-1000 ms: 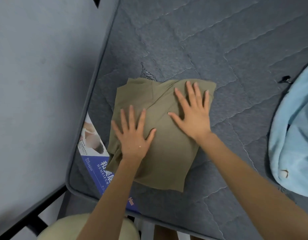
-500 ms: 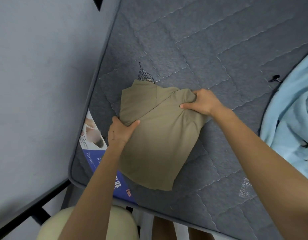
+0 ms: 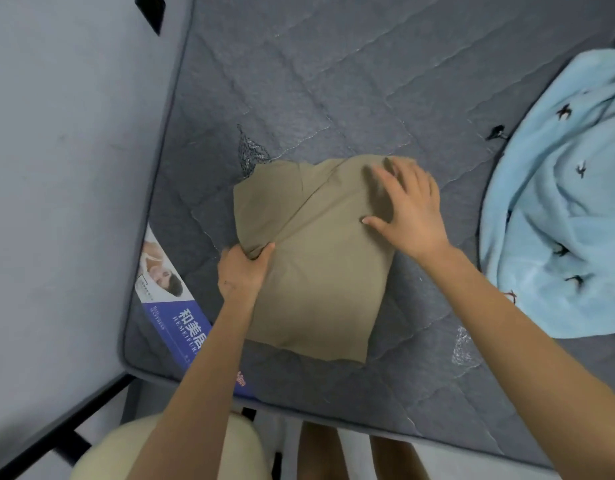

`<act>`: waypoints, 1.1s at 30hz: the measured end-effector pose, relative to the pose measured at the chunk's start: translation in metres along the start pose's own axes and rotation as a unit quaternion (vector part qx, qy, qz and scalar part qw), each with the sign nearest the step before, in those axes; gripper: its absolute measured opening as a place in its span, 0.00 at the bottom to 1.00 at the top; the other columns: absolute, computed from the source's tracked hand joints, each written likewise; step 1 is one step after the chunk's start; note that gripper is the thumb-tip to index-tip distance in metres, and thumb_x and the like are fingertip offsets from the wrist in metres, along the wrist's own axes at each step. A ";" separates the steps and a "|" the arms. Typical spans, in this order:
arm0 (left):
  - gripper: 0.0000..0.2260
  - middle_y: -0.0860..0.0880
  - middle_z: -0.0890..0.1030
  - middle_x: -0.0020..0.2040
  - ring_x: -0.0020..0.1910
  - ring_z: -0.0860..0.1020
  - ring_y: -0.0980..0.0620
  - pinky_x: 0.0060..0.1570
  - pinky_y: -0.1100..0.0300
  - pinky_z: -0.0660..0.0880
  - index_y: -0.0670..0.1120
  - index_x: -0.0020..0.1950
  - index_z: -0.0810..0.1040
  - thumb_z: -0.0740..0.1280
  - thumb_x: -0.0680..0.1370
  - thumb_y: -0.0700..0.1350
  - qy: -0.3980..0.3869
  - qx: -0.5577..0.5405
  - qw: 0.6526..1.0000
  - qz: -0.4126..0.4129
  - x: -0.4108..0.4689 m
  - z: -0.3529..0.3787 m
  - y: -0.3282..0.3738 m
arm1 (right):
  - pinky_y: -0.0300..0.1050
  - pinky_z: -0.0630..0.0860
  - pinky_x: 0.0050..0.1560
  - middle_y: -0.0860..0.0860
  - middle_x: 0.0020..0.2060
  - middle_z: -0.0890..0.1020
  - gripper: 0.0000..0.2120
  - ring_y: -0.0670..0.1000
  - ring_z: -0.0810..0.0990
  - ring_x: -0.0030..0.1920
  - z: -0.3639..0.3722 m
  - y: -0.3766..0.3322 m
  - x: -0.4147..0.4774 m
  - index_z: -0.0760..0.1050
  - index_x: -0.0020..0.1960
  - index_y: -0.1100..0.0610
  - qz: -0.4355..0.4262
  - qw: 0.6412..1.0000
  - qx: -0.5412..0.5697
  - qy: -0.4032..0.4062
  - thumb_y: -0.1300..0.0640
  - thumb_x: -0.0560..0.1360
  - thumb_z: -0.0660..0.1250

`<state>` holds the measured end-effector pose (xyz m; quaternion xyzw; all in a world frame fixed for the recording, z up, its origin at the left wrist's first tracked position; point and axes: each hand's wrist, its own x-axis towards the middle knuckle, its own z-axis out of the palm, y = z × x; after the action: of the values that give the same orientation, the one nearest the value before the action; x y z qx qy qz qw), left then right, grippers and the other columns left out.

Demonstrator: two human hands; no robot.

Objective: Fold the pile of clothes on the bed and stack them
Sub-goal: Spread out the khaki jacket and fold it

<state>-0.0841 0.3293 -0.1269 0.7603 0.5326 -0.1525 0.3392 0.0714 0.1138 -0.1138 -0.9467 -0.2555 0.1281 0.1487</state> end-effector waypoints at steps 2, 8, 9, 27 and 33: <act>0.29 0.36 0.69 0.65 0.64 0.69 0.36 0.60 0.45 0.67 0.38 0.66 0.69 0.70 0.74 0.56 0.064 0.064 0.993 0.070 -0.006 0.004 -0.011 | 0.60 0.51 0.73 0.57 0.73 0.64 0.39 0.60 0.58 0.74 0.019 -0.002 -0.035 0.65 0.74 0.53 -0.029 0.999 0.030 0.007 0.46 0.67 0.74; 0.27 0.42 0.66 0.72 0.71 0.64 0.42 0.69 0.40 0.59 0.49 0.72 0.65 0.60 0.77 0.60 0.008 0.209 0.826 0.524 -0.038 0.034 -0.048 | 0.58 0.53 0.74 0.54 0.74 0.63 0.31 0.55 0.55 0.76 0.071 -0.016 -0.144 0.67 0.72 0.52 -0.160 0.981 0.092 -0.062 0.41 0.73 0.65; 0.27 0.44 0.64 0.74 0.74 0.61 0.43 0.69 0.39 0.56 0.51 0.74 0.63 0.58 0.78 0.62 -0.023 0.255 0.801 0.541 -0.042 0.040 -0.056 | 0.58 0.52 0.74 0.53 0.76 0.60 0.34 0.54 0.53 0.77 0.076 -0.017 -0.156 0.65 0.74 0.50 -0.164 0.980 0.083 -0.076 0.38 0.72 0.66; 0.32 0.43 0.54 0.78 0.76 0.52 0.41 0.70 0.35 0.48 0.53 0.77 0.58 0.54 0.76 0.66 0.000 0.317 0.852 0.416 -0.041 0.045 -0.079 | 0.59 0.42 0.76 0.52 0.78 0.46 0.47 0.53 0.40 0.78 0.083 -0.007 -0.157 0.57 0.77 0.47 -0.192 0.968 0.046 -0.153 0.31 0.64 0.68; 0.32 0.39 0.64 0.73 0.73 0.61 0.40 0.72 0.47 0.59 0.39 0.76 0.57 0.63 0.79 0.55 0.065 -0.025 0.993 0.096 -0.025 0.014 -0.062 | 0.44 0.48 0.75 0.54 0.77 0.55 0.44 0.52 0.52 0.77 0.066 0.001 -0.121 0.55 0.77 0.55 0.150 0.945 0.290 -0.005 0.42 0.70 0.73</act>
<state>-0.1487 0.3152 -0.1444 0.8077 0.4813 -0.0560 0.3360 -0.0502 0.0644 -0.1552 -0.8896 -0.0629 0.2218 0.3944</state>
